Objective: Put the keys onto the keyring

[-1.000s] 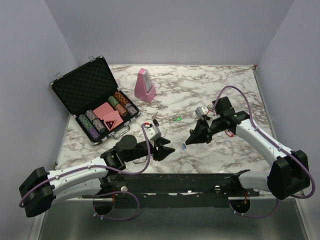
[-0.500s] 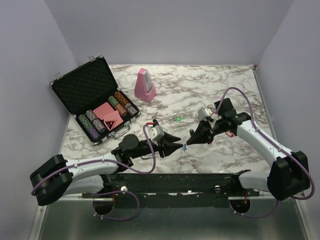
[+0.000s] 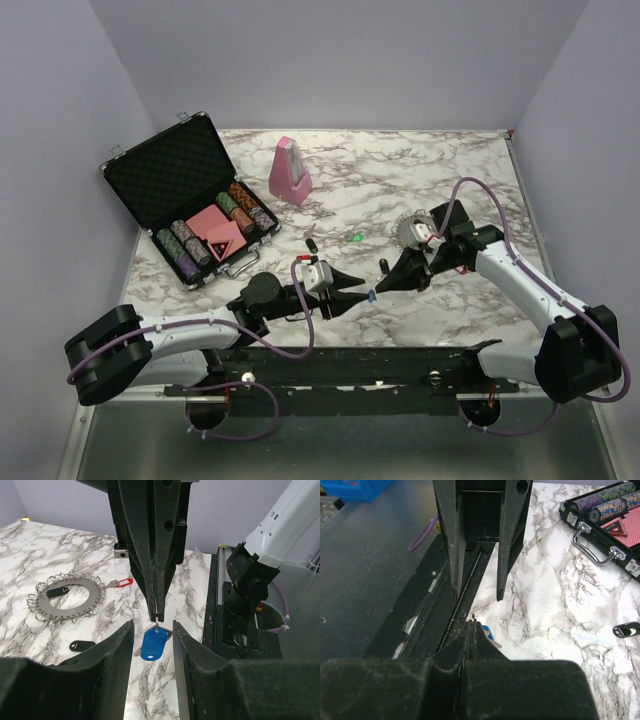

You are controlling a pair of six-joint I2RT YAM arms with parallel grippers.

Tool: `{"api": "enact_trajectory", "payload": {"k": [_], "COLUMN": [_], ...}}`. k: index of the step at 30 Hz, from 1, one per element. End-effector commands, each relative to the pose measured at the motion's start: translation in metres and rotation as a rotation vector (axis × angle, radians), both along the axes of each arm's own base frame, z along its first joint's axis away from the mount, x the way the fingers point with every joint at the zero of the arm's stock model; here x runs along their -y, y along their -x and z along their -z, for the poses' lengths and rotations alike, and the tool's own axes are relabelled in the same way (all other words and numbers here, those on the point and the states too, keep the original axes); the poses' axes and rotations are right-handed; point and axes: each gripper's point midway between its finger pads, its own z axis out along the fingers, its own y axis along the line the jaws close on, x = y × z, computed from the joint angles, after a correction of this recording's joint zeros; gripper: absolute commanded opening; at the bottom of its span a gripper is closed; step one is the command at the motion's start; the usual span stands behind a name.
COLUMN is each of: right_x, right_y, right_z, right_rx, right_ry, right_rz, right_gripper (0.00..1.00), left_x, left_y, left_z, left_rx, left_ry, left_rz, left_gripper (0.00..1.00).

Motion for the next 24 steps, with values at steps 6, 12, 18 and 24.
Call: {"api": "enact_trajectory", "payload": {"k": [6, 12, 18, 24], "right_x": [0.007, 0.015, 0.018, 0.021], "right_y": [0.022, 0.031, 0.036, 0.037], "right_z": [0.010, 0.029, 0.038, 0.047], "right_rx": [0.162, 0.286, 0.316, 0.334], "right_ry": [-0.078, -0.044, -0.031, -0.004], "right_rz": [-0.047, -0.092, -0.117, -0.137], "right_gripper": [0.00, 0.00, 0.00, 0.00], "left_x": [-0.001, 0.000, 0.009, 0.017], "left_y": [0.012, 0.016, 0.024, 0.031], "left_z": [0.020, 0.034, 0.044, 0.046], "left_rx": [0.122, 0.187, 0.242, 0.273], "left_ry": [-0.064, -0.126, -0.189, -0.218], "left_rz": [0.023, 0.034, 0.051, 0.052], "left_gripper": [0.45, 0.44, 0.44, 0.44]}}
